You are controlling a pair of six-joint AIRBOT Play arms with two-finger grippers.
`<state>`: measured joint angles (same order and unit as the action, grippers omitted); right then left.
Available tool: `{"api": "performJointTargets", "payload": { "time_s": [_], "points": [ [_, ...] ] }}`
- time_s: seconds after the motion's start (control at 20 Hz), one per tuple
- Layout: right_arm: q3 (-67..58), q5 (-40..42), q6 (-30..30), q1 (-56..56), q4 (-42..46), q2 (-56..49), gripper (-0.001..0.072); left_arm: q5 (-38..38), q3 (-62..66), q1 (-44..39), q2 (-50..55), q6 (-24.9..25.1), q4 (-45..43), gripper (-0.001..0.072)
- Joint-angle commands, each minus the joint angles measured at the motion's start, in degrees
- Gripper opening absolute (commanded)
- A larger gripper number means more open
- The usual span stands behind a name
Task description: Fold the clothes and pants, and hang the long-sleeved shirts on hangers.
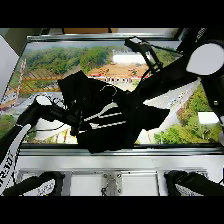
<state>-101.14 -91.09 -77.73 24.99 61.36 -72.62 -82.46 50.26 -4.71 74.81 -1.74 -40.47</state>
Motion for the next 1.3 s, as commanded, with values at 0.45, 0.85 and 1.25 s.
{"api": "performJointTargets", "payload": {
  "time_s": [0.45,0.85,1.25],
  "points": [
    [6.67,-3.26,38.21,-19.5,-20.41,0.57,0.0709,0.0,0.04,0.04,0.04,-0.02,-0.04,0.0012],
    [36.79,-9.42,76.11,-48.22,-37.62,-0.92,0.0709,-0.46,0.02,0.04,0.04,-0.02,-0.02,0.0012],
    [41.29,-9.53,88.48,-47.95,-37.57,-13.05,0.0709,-0.87,0.02,0.04,0.04,0.0,-0.5,0.0012]
  ]
}}
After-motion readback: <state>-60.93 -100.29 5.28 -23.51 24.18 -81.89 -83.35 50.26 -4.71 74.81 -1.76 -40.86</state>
